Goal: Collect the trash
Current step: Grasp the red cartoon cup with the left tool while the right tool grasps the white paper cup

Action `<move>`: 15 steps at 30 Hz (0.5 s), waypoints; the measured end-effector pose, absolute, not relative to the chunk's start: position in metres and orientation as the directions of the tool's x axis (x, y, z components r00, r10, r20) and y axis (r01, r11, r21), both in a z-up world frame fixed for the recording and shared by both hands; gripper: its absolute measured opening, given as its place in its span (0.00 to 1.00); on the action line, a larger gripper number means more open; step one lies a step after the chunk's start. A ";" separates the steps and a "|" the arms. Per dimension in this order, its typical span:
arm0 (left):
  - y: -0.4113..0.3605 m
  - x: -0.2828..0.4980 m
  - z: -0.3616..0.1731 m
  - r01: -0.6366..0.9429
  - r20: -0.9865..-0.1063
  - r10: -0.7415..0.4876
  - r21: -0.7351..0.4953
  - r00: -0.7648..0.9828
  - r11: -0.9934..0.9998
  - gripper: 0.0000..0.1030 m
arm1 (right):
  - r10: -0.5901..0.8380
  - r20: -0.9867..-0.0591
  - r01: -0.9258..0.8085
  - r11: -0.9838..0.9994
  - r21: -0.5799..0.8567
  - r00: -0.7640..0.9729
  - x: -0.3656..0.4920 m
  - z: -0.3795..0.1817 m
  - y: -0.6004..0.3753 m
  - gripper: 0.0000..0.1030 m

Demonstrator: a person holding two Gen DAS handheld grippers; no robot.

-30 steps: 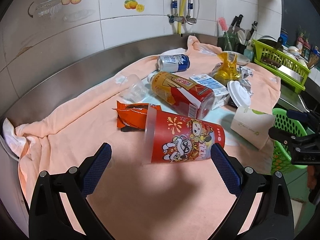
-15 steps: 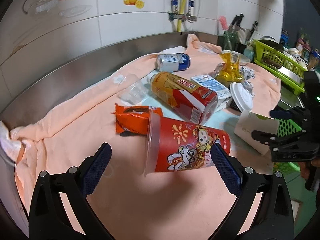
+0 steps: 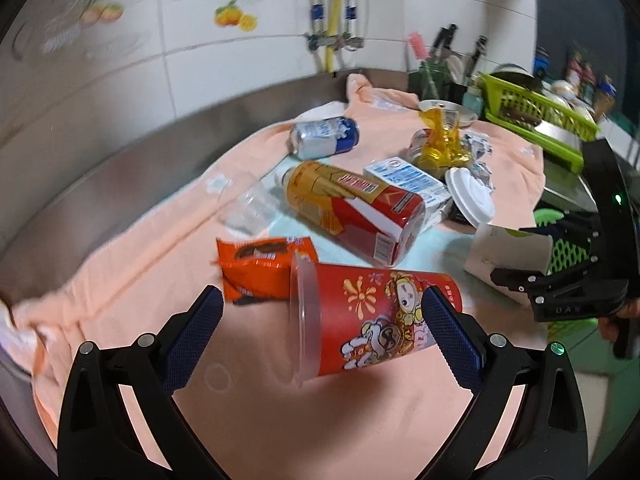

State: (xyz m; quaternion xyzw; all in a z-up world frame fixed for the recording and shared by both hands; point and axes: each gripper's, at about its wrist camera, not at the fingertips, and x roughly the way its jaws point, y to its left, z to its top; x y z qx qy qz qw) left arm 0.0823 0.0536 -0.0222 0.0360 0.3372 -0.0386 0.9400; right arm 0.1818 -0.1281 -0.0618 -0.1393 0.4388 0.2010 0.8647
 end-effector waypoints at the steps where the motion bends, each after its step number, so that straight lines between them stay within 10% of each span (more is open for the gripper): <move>1: 0.053 0.083 -0.022 0.108 -0.637 -0.051 0.052 0.769 0.993 0.95 | 0.224 -0.815 -0.469 0.881 -0.065 0.535 0.182 -0.062 -0.128 0.67; 15: 0.068 0.096 -0.042 0.088 -0.687 -0.166 -0.148 0.708 0.985 0.94 | 0.238 -0.807 -0.455 0.890 -0.043 0.541 0.178 -0.061 -0.136 0.66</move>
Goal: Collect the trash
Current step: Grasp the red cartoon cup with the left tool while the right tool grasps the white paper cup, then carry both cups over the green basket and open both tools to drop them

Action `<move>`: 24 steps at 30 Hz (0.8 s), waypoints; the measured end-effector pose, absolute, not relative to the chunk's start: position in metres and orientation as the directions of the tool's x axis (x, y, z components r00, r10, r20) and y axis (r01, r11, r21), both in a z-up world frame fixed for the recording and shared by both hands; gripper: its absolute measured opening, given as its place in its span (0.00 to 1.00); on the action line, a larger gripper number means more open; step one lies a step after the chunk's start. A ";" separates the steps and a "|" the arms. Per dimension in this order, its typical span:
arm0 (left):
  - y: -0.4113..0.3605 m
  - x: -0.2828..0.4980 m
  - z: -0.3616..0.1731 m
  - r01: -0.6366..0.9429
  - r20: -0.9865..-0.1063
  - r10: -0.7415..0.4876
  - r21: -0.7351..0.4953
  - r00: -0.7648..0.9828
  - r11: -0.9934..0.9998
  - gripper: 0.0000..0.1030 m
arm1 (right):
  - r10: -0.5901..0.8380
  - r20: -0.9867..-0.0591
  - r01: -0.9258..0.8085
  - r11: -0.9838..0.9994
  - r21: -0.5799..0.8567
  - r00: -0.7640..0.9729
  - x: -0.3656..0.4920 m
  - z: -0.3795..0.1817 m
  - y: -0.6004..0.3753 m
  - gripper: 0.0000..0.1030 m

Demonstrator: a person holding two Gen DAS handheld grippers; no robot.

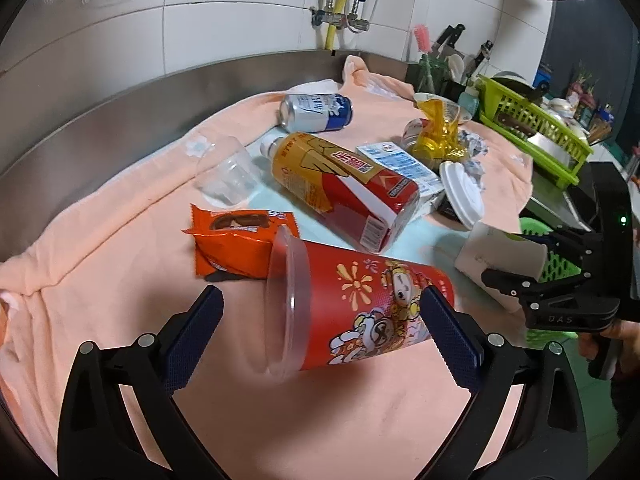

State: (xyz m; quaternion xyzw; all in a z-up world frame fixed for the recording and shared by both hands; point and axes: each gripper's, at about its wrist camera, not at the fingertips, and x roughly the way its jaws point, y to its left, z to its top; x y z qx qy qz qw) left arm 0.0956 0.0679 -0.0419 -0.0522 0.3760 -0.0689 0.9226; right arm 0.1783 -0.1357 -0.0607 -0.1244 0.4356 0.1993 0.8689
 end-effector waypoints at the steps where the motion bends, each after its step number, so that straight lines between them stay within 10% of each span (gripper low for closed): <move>1: 0.068 0.096 -0.042 0.092 -0.684 -0.176 -0.157 0.708 0.983 0.94 | 0.239 -0.807 -0.453 0.891 -0.039 0.540 0.178 -0.061 -0.136 0.66; 5: 0.068 0.105 -0.048 0.109 -0.689 -0.190 -0.160 0.699 0.981 0.91 | 0.247 -0.804 -0.444 0.896 -0.024 0.541 0.176 -0.061 -0.139 0.66; 16: 0.061 0.096 -0.049 0.211 -0.650 -0.350 -0.284 0.675 0.935 0.29 | 0.264 -0.791 -0.406 0.913 0.021 0.551 0.161 -0.057 -0.154 0.65; 24: 0.039 0.078 -0.030 0.259 -0.609 -0.407 -0.320 0.680 0.911 0.04 | 0.236 -0.778 -0.338 0.940 0.032 0.583 0.143 -0.053 -0.189 0.65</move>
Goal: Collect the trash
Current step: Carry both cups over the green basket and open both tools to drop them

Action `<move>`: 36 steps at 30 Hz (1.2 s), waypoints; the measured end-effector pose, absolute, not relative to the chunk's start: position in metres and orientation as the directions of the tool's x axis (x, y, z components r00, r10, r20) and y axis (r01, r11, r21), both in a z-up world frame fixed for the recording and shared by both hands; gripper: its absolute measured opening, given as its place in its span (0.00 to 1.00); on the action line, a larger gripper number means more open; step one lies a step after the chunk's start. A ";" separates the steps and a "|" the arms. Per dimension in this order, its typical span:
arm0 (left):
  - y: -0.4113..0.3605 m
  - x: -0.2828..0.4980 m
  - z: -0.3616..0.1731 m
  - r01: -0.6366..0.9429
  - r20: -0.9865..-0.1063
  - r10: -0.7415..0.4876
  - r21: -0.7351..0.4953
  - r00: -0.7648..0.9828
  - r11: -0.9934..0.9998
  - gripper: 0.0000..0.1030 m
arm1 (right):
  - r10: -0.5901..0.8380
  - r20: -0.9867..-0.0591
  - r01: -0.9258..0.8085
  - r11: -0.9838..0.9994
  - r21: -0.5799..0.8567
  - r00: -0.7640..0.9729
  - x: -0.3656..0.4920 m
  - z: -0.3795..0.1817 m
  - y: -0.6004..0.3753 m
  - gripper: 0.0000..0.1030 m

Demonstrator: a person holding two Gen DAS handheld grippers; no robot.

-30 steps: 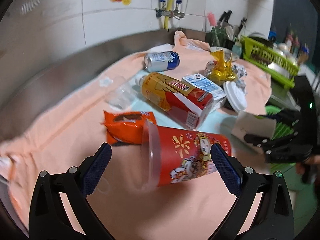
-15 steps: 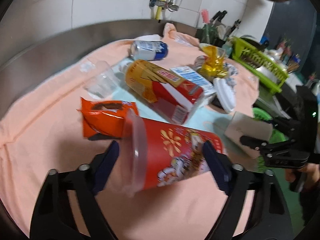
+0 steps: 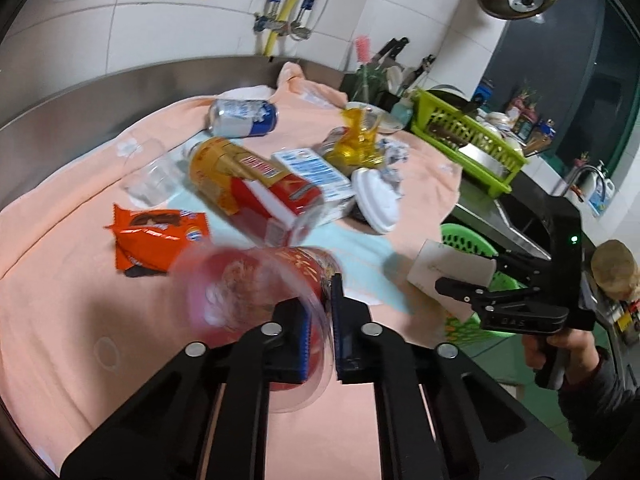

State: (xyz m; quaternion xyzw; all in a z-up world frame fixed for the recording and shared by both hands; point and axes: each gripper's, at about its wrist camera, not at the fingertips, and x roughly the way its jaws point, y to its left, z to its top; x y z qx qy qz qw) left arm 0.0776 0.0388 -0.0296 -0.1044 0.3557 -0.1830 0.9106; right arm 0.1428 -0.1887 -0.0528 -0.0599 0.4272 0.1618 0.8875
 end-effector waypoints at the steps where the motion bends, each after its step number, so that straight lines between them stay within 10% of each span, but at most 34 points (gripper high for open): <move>1: 0.035 0.076 -0.027 0.266 -0.605 -0.413 -0.322 0.681 0.909 0.04 | 0.228 -0.776 -0.325 0.945 0.032 0.588 0.142 -0.052 -0.194 0.65; 21: -0.131 0.120 0.014 0.570 -0.553 -0.645 -0.333 0.527 0.751 0.04 | -0.026 -0.843 0.057 0.998 0.005 0.537 0.132 -0.104 -0.365 0.63; 36: -0.256 0.157 -0.039 0.645 -0.671 -0.651 -0.328 0.355 0.690 0.04 | -0.026 -0.835 0.114 0.992 0.045 0.550 0.103 -0.108 -0.403 0.69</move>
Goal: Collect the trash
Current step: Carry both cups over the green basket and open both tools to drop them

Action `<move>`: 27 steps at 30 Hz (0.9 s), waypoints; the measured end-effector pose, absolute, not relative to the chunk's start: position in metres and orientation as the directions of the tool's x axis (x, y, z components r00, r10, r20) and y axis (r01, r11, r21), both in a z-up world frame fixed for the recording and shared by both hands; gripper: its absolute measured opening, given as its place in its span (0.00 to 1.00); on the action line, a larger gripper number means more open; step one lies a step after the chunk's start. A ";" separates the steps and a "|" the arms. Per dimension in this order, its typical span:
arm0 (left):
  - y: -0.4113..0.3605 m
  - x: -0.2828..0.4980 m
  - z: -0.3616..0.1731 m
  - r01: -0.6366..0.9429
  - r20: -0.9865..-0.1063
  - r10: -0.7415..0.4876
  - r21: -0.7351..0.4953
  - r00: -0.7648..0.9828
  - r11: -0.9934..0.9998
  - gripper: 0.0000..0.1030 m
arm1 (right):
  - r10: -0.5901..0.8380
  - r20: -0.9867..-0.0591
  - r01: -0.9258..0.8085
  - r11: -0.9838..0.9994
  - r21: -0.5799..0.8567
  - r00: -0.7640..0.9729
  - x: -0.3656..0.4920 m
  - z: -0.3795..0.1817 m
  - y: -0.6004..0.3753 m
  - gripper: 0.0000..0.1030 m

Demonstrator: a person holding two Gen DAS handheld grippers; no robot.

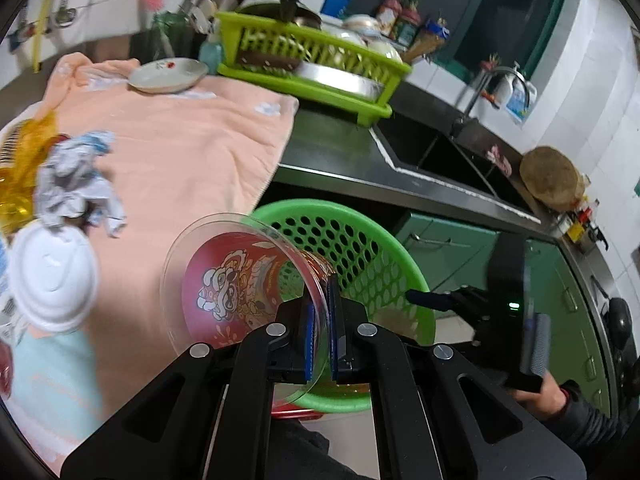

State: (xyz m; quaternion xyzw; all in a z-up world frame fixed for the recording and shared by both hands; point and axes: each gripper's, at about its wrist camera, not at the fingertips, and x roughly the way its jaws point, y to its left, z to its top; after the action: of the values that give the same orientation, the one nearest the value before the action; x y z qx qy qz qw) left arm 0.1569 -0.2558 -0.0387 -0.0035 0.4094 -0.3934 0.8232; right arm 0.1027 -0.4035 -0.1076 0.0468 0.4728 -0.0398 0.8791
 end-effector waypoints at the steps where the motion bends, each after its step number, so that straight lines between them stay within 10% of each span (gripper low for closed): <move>1: -0.261 0.158 -0.043 0.646 -0.677 -0.649 -0.329 0.346 0.688 0.04 | -0.023 -0.833 0.114 0.992 0.048 0.553 0.101 -0.106 -0.405 0.70; 12: -0.301 0.162 -0.082 0.647 -0.741 -0.623 -0.351 0.251 0.677 0.07 | -0.060 -0.791 0.138 0.990 0.031 0.609 0.077 -0.085 -0.418 0.80; 19: -0.303 0.165 -0.100 0.619 -0.760 -0.613 -0.379 0.216 0.688 0.39 | -0.059 -0.784 0.148 0.988 0.042 0.618 0.068 -0.083 -0.422 0.81; 27: -0.287 0.157 -0.089 0.617 -0.746 -0.617 -0.369 0.249 0.695 0.44 | -0.059 -0.774 0.146 0.988 0.044 0.630 0.065 -0.075 -0.418 0.82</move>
State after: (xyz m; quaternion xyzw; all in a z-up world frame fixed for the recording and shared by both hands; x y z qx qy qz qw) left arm 0.1571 -0.2875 -0.0895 -0.0002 0.4722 -0.3904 0.7903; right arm 0.0655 -0.4184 -0.0747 0.0512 0.4261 -0.0571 0.9014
